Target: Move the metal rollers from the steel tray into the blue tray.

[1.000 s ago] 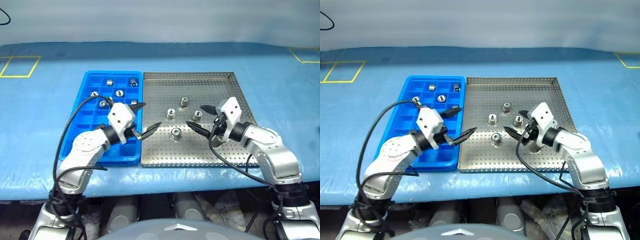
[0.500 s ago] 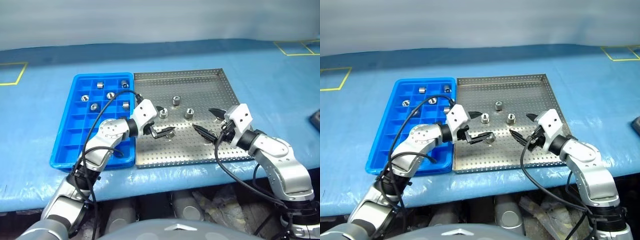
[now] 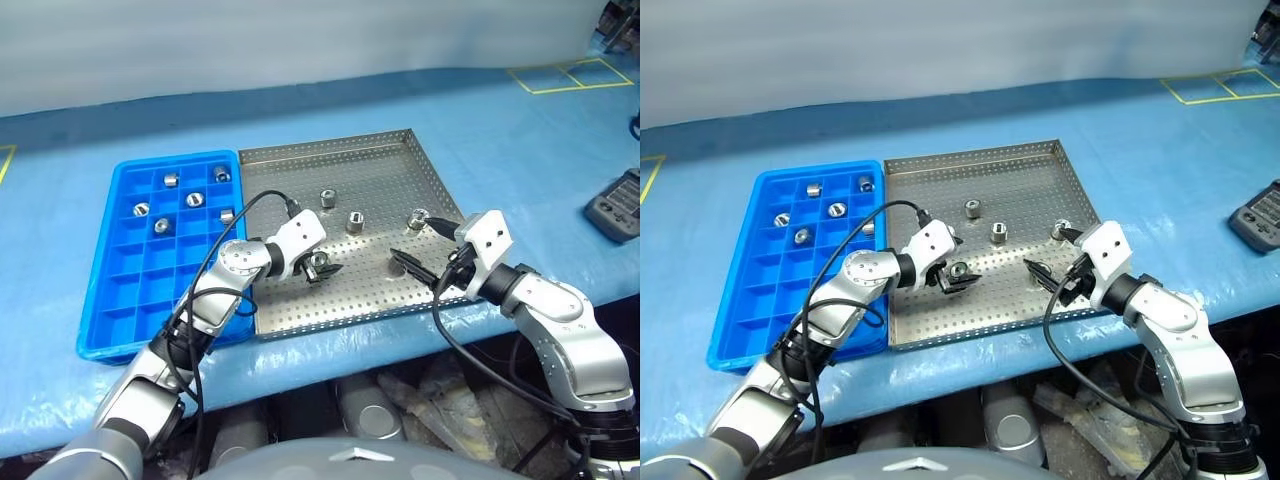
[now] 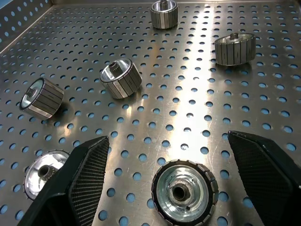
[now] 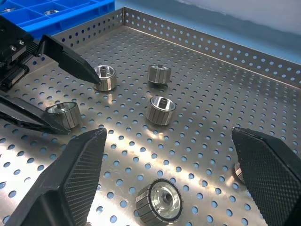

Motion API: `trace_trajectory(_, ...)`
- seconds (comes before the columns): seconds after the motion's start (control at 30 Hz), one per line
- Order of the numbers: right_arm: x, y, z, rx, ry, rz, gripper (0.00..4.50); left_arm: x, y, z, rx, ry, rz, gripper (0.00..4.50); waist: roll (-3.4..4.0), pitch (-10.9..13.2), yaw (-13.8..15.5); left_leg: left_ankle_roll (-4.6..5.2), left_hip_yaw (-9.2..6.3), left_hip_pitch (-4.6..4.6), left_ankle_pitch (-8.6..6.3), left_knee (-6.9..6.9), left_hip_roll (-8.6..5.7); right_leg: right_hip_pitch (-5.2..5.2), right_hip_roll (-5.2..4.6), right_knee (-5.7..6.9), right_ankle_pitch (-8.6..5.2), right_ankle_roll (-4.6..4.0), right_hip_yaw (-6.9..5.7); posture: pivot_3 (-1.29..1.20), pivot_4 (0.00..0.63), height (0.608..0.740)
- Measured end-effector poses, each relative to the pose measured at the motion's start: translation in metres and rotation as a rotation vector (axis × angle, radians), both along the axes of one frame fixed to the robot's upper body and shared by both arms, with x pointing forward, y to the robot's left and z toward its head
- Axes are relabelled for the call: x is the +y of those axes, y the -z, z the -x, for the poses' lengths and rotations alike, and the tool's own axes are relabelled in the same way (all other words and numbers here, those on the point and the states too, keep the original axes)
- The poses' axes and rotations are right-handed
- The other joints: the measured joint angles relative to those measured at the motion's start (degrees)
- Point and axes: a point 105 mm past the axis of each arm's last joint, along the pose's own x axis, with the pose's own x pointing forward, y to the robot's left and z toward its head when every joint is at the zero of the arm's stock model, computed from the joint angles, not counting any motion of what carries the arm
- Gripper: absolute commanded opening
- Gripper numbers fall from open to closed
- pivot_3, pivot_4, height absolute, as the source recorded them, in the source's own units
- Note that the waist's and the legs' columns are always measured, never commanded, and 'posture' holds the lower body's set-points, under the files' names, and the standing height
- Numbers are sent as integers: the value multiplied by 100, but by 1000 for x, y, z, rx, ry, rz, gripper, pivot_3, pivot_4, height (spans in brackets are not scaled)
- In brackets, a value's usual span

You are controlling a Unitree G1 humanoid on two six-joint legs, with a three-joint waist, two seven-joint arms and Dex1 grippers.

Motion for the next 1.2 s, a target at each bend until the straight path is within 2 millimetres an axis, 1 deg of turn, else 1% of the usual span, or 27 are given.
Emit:
trace_trajectory(0.1, 0, -1, -1, -4, 3, 0, 4500, 3, 2, -2, -5, -23, -26, 3775, 0, 0, -2, 1, 4, 0, 0, 0, 0, 0, 0, 0, 1, 3, 5, -321, 150, 740)
trace_trajectory(0.2, 1, -3, -2, -16, 2, -3, 4500, 4, 3, -3, -5, -28, -33, 2831, 0, 0, -2, 3, 10, 1, -2, 0, 0, -2, 0, -1, 3, 5, 11, -317, 150, 740)
trace_trajectory(0.37, 1, -5, -3, -26, 0, 0, 4500, 5, 5, -1, 14, -23, -42, 2831, 0, 0, 5, 5, 17, 1, -2, 0, 0, -5, 0, -1, 4, 7, 17, -313, 150, 740)
trace_trajectory(0.4, 2, -6, -4, -31, -1, 2, 4500, 5, 6, -1, 18, -20, -44, 2671, 0, 0, 6, 5, 17, 1, -2, 0, 0, -5, 0, -1, 4, 8, 18, -313, 150, 740)
trace_trajectory(0.47, 2, -8, -4, -42, -3, 5, 4500, 5, 8, 1, 29, -14, -47, 2246, 0, 0, 7, 5, 18, 1, -3, 0, 0, -5, 0, -1, 4, 8, 18, -311, 150, 740)
trace_trajectory(0.57, 2, -8, -5, -44, -1, 8, 4500, 5, 8, 3, 31, -3, -43, 1251, 0, 0, 16, 6, 19, 1, -3, 0, 0, -5, 0, -1, 5, 8, 20, -307, 150, 740)
trace_trajectory(0.6, 2, -7, -5, -44, -1, 6, 4500, 4, 6, 3, 28, 1, -40, 986, 0, 0, 17, 7, 19, 1, -3, 0, 0, -4, 0, -1, 5, 9, 20, -307, 150, 740)
trace_trajectory(1.03, 6, -3, -8, -36, -7, 11, 4500, 7, 5, 5, 31, -1, -28, 986, 0, -1, 19, 11, 34, 6, -2, 0, -1, -5, 1, -1, 10, 18, 36, -286, 150, 740)
trace_trajectory(1.1, 6, -3, -9, -35, -7, 11, 4500, 8, 5, 6, 30, -1, -29, 823, 0, -1, 24, 12, 34, 6, -3, 0, -1, -5, 0, -1, 10, 18, 37, -283, 150, 740)
trace_trajectory(1.2, 8, -4, -10, -41, -17, 10, 4500, 11, 4, 5, 32, -21, -18, 797, 0, -1, 24, 12, 35, 6, -2, 0, -1, -6, 1, -1, 11, 19, 38, -278, 150, 740)
